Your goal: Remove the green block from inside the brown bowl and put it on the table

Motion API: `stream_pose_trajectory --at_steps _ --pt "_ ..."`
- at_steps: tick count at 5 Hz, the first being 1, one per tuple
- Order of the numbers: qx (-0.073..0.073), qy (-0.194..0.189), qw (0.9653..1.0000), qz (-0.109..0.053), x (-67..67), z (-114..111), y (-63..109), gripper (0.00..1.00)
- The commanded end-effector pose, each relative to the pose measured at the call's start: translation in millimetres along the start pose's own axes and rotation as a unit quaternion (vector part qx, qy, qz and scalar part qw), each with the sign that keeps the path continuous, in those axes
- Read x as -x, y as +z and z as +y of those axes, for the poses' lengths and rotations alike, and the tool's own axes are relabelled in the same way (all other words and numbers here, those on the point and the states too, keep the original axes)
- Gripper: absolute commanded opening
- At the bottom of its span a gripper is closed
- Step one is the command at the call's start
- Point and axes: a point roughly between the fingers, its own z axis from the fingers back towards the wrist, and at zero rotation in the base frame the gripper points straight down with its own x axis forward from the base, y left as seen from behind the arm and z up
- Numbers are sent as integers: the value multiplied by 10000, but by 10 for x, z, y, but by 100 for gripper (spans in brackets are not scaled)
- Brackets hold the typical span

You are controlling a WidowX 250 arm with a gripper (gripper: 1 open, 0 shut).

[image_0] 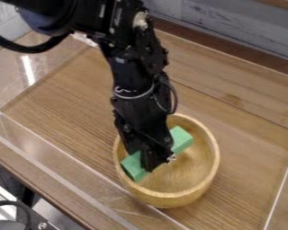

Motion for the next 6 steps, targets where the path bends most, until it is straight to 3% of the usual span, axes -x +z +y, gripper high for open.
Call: stream_pose_trajectory --at_steps 1,6 --pt "-36 72 9997 -212 -27 28 90 0" --pt "70 267 9991 -313 15 47 141 0"
